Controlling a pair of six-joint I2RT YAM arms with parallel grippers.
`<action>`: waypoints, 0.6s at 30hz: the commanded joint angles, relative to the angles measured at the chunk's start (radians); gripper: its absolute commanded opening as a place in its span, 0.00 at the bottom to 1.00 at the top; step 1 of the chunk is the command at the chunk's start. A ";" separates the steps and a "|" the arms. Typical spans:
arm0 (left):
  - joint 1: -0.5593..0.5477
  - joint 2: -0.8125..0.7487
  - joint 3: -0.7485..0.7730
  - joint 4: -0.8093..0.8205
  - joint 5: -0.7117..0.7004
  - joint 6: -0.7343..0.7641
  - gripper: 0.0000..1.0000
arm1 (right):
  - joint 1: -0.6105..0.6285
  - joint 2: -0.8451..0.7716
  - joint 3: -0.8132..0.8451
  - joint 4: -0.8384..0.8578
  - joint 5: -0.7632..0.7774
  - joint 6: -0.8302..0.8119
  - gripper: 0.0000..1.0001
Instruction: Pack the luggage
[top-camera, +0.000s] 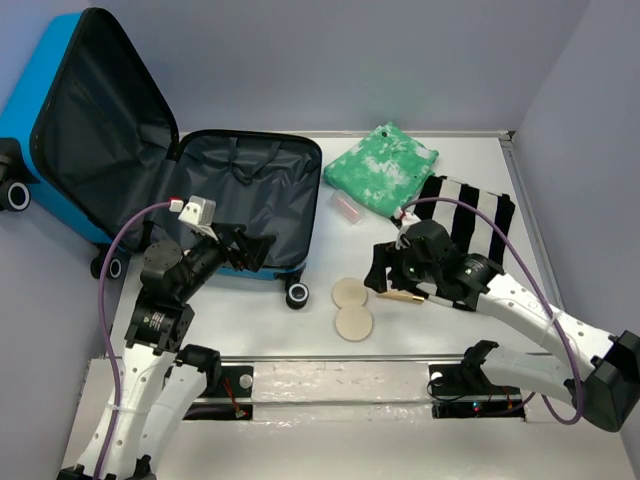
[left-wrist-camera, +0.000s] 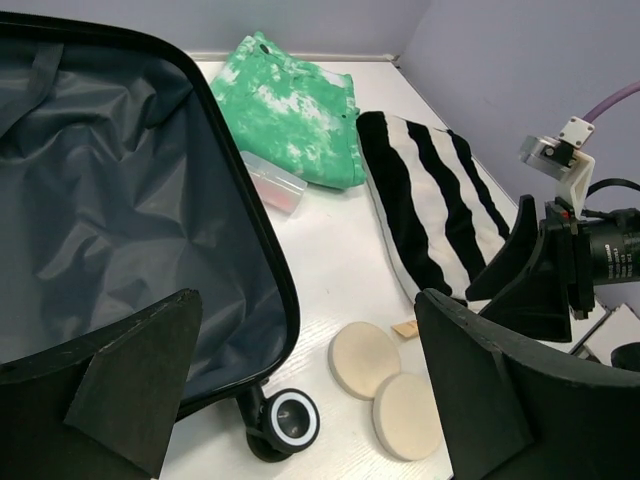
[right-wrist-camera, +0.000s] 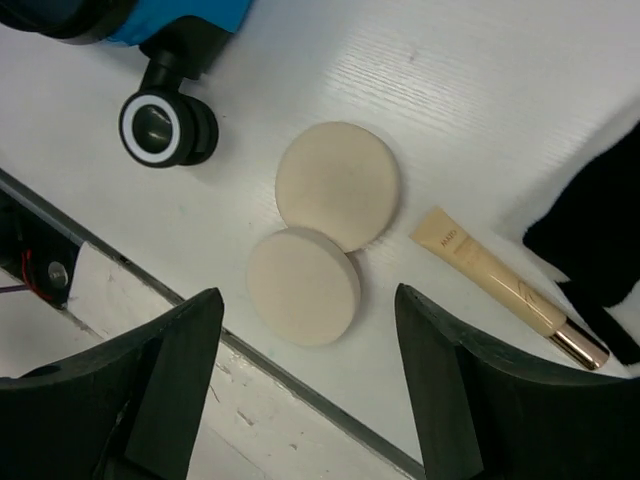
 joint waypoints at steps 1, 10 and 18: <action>-0.007 -0.012 0.038 0.011 0.018 0.012 0.99 | 0.003 -0.068 -0.065 -0.069 0.072 0.096 0.72; -0.007 -0.037 0.024 0.005 0.021 0.009 0.99 | 0.044 -0.049 -0.161 -0.048 0.077 0.168 0.66; -0.007 -0.055 0.013 -0.012 0.007 0.006 0.99 | 0.112 0.089 -0.200 0.121 0.012 0.205 0.61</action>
